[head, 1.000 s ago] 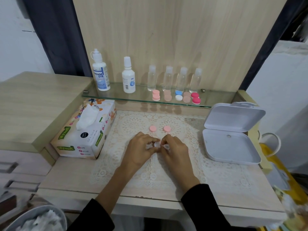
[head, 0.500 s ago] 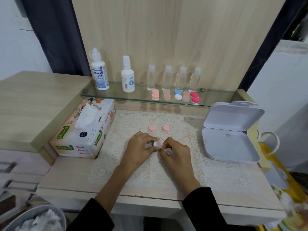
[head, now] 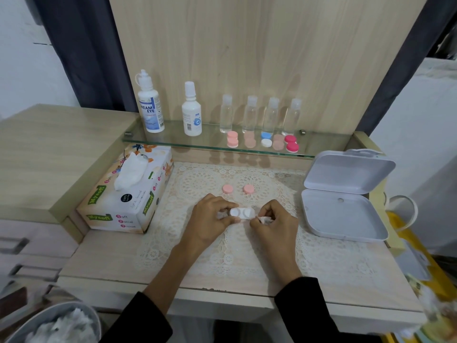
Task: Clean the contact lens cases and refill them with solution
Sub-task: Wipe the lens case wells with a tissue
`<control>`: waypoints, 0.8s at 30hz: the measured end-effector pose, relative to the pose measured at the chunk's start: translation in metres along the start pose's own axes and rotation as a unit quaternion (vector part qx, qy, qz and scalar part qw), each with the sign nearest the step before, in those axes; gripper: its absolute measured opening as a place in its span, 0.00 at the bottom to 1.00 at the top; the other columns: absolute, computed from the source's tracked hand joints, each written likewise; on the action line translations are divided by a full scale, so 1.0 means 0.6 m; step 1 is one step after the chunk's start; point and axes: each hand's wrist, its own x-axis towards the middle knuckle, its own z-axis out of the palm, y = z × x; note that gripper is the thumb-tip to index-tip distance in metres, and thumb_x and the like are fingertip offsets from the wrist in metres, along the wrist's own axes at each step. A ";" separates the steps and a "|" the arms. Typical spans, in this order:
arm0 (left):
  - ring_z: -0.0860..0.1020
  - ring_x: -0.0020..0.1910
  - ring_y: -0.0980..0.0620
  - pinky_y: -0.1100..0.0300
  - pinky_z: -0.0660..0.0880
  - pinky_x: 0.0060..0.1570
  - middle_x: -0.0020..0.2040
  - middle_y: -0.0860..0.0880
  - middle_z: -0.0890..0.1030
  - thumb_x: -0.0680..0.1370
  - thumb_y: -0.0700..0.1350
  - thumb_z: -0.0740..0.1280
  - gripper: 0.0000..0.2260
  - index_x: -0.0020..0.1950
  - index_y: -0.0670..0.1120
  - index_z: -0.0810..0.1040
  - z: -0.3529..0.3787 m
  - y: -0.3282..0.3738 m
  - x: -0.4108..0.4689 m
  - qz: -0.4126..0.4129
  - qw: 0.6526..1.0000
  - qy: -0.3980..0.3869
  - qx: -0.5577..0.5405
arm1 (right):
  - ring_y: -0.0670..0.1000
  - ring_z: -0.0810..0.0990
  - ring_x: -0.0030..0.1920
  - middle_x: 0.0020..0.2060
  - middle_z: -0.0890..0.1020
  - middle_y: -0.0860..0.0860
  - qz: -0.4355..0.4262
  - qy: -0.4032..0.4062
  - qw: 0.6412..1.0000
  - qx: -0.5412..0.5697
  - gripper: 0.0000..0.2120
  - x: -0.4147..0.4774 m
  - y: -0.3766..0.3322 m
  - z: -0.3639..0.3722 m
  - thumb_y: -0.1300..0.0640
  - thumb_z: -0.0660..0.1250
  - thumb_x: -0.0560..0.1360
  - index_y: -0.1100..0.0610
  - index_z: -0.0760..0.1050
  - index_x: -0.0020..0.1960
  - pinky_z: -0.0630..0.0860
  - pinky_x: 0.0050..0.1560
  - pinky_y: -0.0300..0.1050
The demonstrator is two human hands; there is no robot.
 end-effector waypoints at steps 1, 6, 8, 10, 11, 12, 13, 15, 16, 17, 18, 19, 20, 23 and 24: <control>0.71 0.43 0.65 0.73 0.65 0.44 0.42 0.60 0.79 0.66 0.44 0.78 0.15 0.51 0.47 0.84 0.000 0.000 0.000 -0.001 1.000 0.000 -0.002 | 0.43 0.68 0.28 0.26 0.73 0.45 0.004 0.006 1.000 0.007 0.13 0.002 0.003 0.000 0.66 0.71 0.64 0.53 0.70 0.33 0.65 0.30 0.41; 0.73 0.44 0.58 0.67 0.68 0.45 0.43 0.59 0.81 0.66 0.45 0.78 0.15 0.51 0.48 0.84 0.001 -0.003 -0.003 -0.005 1.000 0.000 -0.001 | 0.44 0.73 0.32 0.30 0.77 0.47 -0.008 0.071 0.997 0.030 0.11 0.007 -0.004 -0.006 0.71 0.68 0.66 0.56 0.73 0.35 0.68 0.34 0.36; 0.72 0.43 0.60 0.69 0.67 0.44 0.43 0.58 0.82 0.66 0.45 0.78 0.15 0.52 0.49 0.84 0.001 -0.004 -0.003 -0.006 1.000 -0.001 0.003 | 0.45 0.74 0.34 0.32 0.77 0.47 -0.048 0.070 0.996 0.010 0.10 0.007 -0.008 -0.006 0.70 0.68 0.67 0.56 0.73 0.37 0.69 0.35 0.35; 0.71 0.43 0.63 0.72 0.65 0.44 0.43 0.58 0.82 0.67 0.46 0.78 0.14 0.52 0.50 0.84 0.001 -0.004 -0.003 -0.004 1.000 -0.003 0.011 | 0.46 0.74 0.36 0.33 0.77 0.46 -0.093 0.028 0.994 -0.043 0.10 0.003 -0.007 0.000 0.68 0.69 0.68 0.54 0.73 0.38 0.70 0.35 0.40; 0.71 0.43 0.63 0.73 0.65 0.43 0.43 0.59 0.81 0.67 0.47 0.77 0.14 0.52 0.50 0.84 0.001 -0.004 -0.003 -0.003 1.000 -0.004 0.013 | 0.47 0.74 0.36 0.34 0.76 0.46 -0.118 0.008 0.989 -0.088 0.09 0.000 -0.003 0.006 0.66 0.69 0.69 0.54 0.73 0.39 0.70 0.35 0.42; 0.71 0.44 0.62 0.72 0.66 0.44 0.43 0.60 0.81 0.68 0.47 0.77 0.14 0.52 0.51 0.84 0.001 -0.003 -0.003 -0.004 1.000 -0.006 0.012 | 0.48 0.73 0.36 0.34 0.75 0.46 -0.142 -0.001 0.980 -0.138 0.08 -0.003 0.000 0.011 0.65 0.69 0.69 0.53 0.73 0.40 0.70 0.34 0.44; 0.72 0.45 0.60 0.70 0.67 0.45 0.43 0.59 0.82 0.68 0.47 0.77 0.14 0.52 0.51 0.84 0.000 -0.002 -0.003 -0.006 1.000 -0.009 0.010 | 0.48 0.73 0.36 0.34 0.75 0.47 -0.159 -0.002 0.970 -0.186 0.08 -0.004 0.004 0.016 0.63 0.69 0.70 0.53 0.73 0.41 0.70 0.33 0.45; 0.73 0.46 0.58 0.65 0.70 0.46 0.44 0.58 0.82 0.68 0.48 0.76 0.13 0.53 0.51 0.84 -0.001 -0.001 -0.003 -0.006 1.000 -0.013 0.006 | 0.49 0.73 0.35 0.35 0.75 0.48 -0.175 0.007 0.954 -0.243 0.08 -0.004 0.007 0.019 0.62 0.70 0.71 0.51 0.73 0.43 0.70 0.31 0.46; 0.73 0.46 0.56 0.64 0.70 0.46 0.44 0.57 0.83 0.69 0.48 0.76 0.13 0.53 0.51 0.84 -0.001 -0.001 -0.002 -0.002 1.000 -0.013 0.008 | 0.50 0.74 0.35 0.35 0.76 0.48 -0.177 0.005 0.952 -0.249 0.08 -0.003 0.008 0.018 0.62 0.70 0.71 0.51 0.73 0.44 0.70 0.31 0.45; 0.74 0.46 0.55 0.62 0.71 0.46 0.44 0.56 0.83 0.69 0.48 0.76 0.13 0.53 0.51 0.84 -0.001 -0.002 -0.002 0.003 1.000 -0.012 0.011 | 0.50 0.75 0.36 0.36 0.77 0.48 -0.173 -0.002 0.953 -0.247 0.09 -0.001 0.009 0.016 0.63 0.70 0.71 0.51 0.74 0.45 0.69 0.31 0.44; 0.74 0.46 0.54 0.61 0.71 0.46 0.44 0.56 0.83 0.68 0.48 0.76 0.14 0.53 0.51 0.84 -0.001 -0.002 -0.002 0.006 1.000 -0.012 0.014 | 0.49 0.75 0.37 0.36 0.78 0.48 -0.160 -0.013 0.959 -0.234 0.10 0.001 0.011 0.014 0.65 0.69 0.70 0.51 0.74 0.45 0.68 0.32 0.44; 0.74 0.46 0.54 0.61 0.71 0.46 0.44 0.56 0.83 0.68 0.48 0.76 0.14 0.53 0.51 0.84 0.000 -0.003 -0.003 0.007 1.000 -0.012 0.017 | 0.49 0.75 0.38 0.37 0.79 0.47 -0.139 -0.029 0.968 -0.209 0.11 0.003 0.011 0.012 0.65 0.68 0.70 0.50 0.74 0.45 0.66 0.34 0.43; 0.74 0.46 0.54 0.60 0.71 0.46 0.44 0.55 0.83 0.68 0.47 0.77 0.14 0.53 0.51 0.84 0.000 -0.004 -0.003 0.008 1.000 -0.012 0.020 | 0.48 0.76 0.39 0.38 0.79 0.46 -0.111 -0.046 0.978 -0.171 0.11 0.005 0.010 0.010 0.65 0.66 0.71 0.49 0.74 0.45 0.66 0.35 0.43; 0.74 0.45 0.54 0.62 0.70 0.45 0.44 0.55 0.83 0.68 0.48 0.77 0.15 0.53 0.50 0.84 0.002 -0.005 -0.002 0.014 1.000 -0.009 0.023 | 0.48 0.78 0.43 0.39 0.80 0.43 -0.069 -0.058 0.995 -0.042 0.10 0.006 0.003 0.006 0.62 0.64 0.72 0.47 0.73 0.45 0.73 0.41 0.48; 0.74 0.45 0.55 0.63 0.70 0.45 0.44 0.54 0.83 0.68 0.48 0.77 0.15 0.53 0.49 0.84 0.002 -0.004 -0.002 0.017 1.000 -0.007 0.023 | 0.48 0.79 0.45 0.41 0.80 0.42 -0.081 -0.051 0.995 -0.027 0.10 0.004 0.000 0.005 0.62 0.65 0.72 0.47 0.74 0.47 0.75 0.44 0.48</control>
